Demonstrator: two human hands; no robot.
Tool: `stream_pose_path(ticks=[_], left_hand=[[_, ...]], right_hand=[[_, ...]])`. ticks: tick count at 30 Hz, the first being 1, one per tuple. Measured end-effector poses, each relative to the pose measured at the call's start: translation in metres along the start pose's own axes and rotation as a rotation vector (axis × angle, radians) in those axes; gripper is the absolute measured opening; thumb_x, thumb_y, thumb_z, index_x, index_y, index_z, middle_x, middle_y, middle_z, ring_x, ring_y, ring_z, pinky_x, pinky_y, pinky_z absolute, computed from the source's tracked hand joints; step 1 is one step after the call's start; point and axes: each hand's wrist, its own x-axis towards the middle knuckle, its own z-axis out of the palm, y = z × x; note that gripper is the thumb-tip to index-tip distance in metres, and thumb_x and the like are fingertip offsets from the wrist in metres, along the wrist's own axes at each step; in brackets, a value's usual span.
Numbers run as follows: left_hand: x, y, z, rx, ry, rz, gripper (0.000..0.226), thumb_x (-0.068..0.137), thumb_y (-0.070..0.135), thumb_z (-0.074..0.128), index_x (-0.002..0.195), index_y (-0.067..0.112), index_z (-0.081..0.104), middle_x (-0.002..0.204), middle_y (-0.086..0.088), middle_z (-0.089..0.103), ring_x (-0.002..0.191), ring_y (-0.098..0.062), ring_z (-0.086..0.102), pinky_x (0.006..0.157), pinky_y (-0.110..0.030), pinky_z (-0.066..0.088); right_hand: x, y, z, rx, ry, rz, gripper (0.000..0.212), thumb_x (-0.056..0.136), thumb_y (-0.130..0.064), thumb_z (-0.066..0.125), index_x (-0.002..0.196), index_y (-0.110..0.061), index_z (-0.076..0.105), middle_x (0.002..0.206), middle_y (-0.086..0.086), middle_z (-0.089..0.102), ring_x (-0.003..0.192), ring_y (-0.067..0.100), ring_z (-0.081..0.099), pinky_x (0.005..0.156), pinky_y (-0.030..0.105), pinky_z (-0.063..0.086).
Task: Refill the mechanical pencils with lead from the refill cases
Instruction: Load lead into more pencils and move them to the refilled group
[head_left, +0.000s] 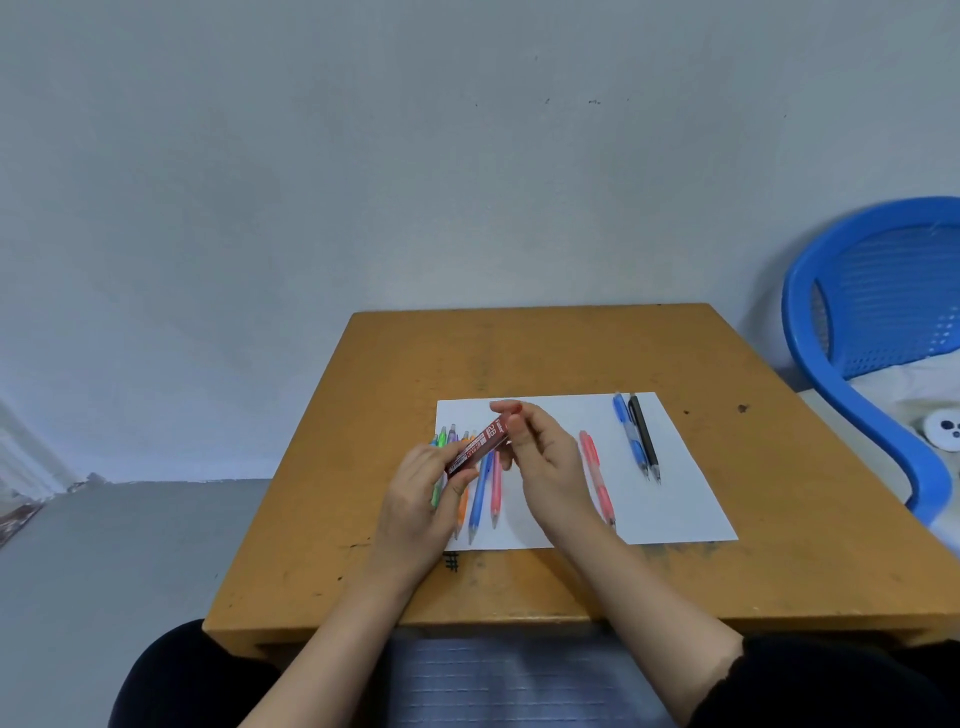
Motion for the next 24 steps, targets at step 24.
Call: stream_pose_path(ticks=[24], left_hand=[[0.036,0.058,-0.002,-1.176,0.062,-1.204,0.062,0.100,0.050,0.029,0.119,-0.001,0.058,0.115,-0.022,0.067,0.105,-0.032,0.066,0.096,-0.039,0.048]], right_hand=[[0.023,0.047,-0.056,-0.946,0.185,-0.797,0.039,0.091,-0.006,0.045,0.128,-0.011,0.057,0.105,0.005,0.069,0.105,0.019,0.053,0.086,0.043,0.043]])
